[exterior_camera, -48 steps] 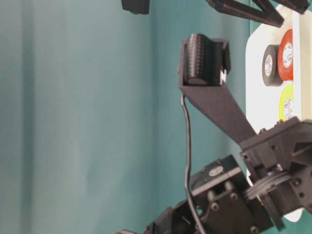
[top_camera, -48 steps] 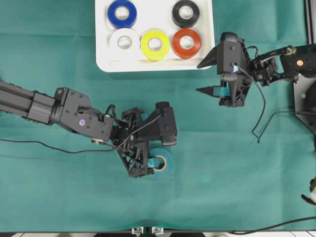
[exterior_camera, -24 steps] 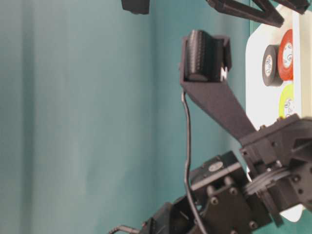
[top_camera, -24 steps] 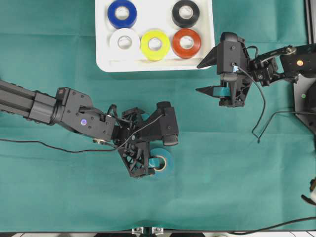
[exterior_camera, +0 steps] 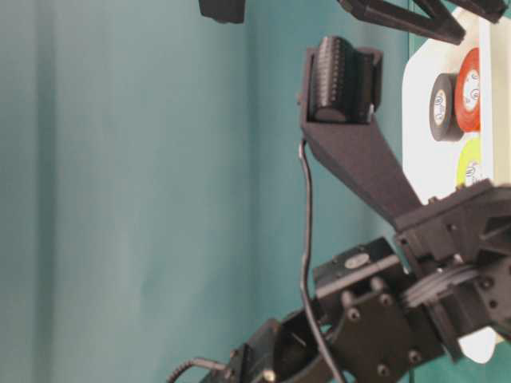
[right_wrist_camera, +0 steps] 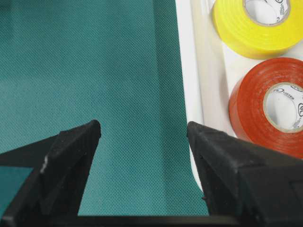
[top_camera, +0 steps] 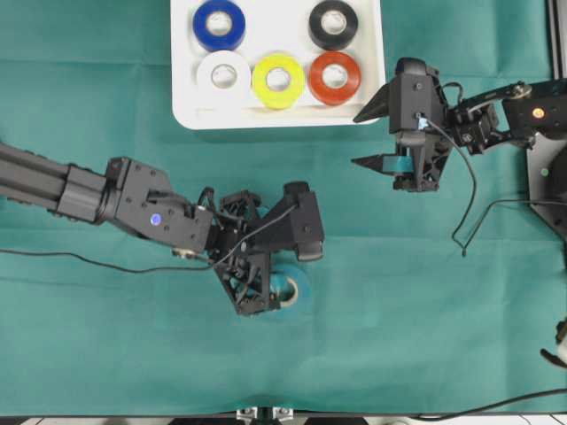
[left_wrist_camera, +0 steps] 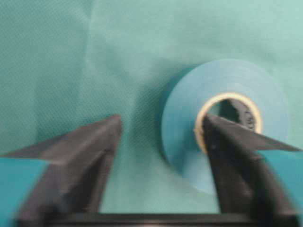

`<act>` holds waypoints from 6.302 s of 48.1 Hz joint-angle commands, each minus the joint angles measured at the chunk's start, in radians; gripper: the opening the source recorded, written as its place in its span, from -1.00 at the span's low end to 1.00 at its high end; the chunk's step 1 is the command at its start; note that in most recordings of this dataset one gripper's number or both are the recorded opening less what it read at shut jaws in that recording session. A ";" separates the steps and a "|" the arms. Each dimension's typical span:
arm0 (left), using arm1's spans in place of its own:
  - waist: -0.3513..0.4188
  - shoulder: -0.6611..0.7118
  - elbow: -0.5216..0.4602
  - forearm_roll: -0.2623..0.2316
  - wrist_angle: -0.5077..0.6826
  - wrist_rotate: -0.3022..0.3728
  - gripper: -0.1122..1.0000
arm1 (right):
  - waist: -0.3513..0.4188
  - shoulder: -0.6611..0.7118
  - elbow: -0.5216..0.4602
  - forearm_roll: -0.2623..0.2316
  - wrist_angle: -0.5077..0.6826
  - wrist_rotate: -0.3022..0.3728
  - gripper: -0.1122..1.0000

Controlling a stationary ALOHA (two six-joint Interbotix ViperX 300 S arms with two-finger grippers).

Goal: Put the tape alternately from left to right into the white case.
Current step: 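Close the left gripper on the teal roll and lift it, then carry the teal roll into the tray between blue and black rolls, then release the teal roll and withdraw the left gripper from the tray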

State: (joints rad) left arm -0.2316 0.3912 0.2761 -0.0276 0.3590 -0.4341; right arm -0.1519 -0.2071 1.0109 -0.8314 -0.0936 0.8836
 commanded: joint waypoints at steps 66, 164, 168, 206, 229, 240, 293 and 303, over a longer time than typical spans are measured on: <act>0.021 -0.222 0.012 0.009 0.189 0.072 -0.85 | 0.002 -0.008 -0.012 0.000 -0.008 -0.002 0.67; 0.756 -0.155 0.008 0.008 -0.074 0.644 -0.85 | 0.003 -0.008 -0.021 0.000 -0.008 0.002 0.67; 0.762 -0.143 0.003 0.008 -0.074 0.644 -0.85 | 0.003 -0.006 -0.021 0.000 -0.006 0.002 0.67; 0.739 -0.124 -0.023 0.006 -0.060 0.689 -0.85 | 0.003 -0.006 -0.023 0.000 -0.003 0.002 0.67; 0.729 -0.143 -0.009 0.006 -0.060 0.690 0.01 | 0.002 -0.008 -0.021 0.000 -0.002 0.002 0.67; 0.729 -0.160 0.003 0.006 -0.060 0.689 0.00 | 0.002 -0.006 -0.021 0.000 -0.002 0.002 0.67; 0.489 -0.397 0.310 0.005 -0.083 0.689 -0.01 | 0.002 -0.006 -0.023 0.000 -0.002 0.002 0.67; 0.410 -0.439 0.394 0.005 -0.163 0.690 -0.02 | 0.003 -0.008 -0.021 0.000 -0.002 0.002 0.67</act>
State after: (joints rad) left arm 0.2025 -0.0092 0.6412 -0.0199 0.2362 0.2562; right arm -0.1519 -0.2071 1.0078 -0.8330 -0.0920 0.8836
